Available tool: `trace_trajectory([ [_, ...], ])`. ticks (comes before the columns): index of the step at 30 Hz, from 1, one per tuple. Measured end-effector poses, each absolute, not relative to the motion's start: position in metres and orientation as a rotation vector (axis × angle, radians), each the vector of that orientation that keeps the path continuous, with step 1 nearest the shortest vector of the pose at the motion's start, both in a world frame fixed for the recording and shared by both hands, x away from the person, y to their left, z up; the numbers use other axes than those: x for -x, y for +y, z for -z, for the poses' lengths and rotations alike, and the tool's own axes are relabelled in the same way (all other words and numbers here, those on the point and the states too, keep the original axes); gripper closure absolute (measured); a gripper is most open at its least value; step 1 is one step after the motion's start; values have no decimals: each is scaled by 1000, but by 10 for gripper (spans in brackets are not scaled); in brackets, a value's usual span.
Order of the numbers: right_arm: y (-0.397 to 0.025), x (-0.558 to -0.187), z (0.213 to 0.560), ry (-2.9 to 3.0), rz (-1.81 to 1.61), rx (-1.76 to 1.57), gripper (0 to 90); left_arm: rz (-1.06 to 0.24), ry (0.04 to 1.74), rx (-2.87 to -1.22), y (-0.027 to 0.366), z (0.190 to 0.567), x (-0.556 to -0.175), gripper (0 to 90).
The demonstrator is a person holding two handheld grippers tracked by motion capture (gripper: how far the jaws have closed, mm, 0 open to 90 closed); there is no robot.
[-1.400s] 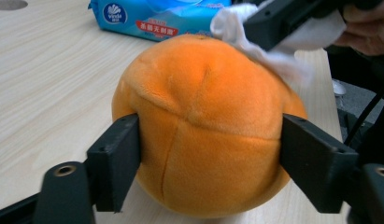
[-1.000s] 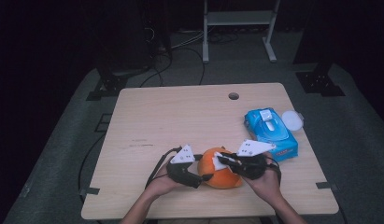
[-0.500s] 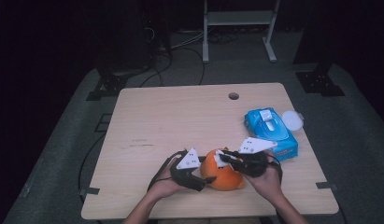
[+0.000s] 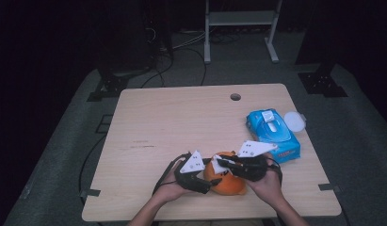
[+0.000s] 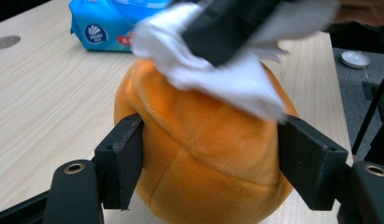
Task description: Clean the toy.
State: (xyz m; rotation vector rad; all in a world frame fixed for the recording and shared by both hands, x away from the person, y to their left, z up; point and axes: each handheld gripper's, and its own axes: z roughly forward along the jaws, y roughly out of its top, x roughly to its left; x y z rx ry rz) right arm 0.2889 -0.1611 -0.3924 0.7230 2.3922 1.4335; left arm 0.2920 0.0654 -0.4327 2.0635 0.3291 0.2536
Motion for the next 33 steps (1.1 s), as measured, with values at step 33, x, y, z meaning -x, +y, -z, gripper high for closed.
trace_trajectory([
  [33, -167, -290, 393, 2441, -1431, -751, 813, -184, 359, -2049, 68, 436, -294, 275],
])
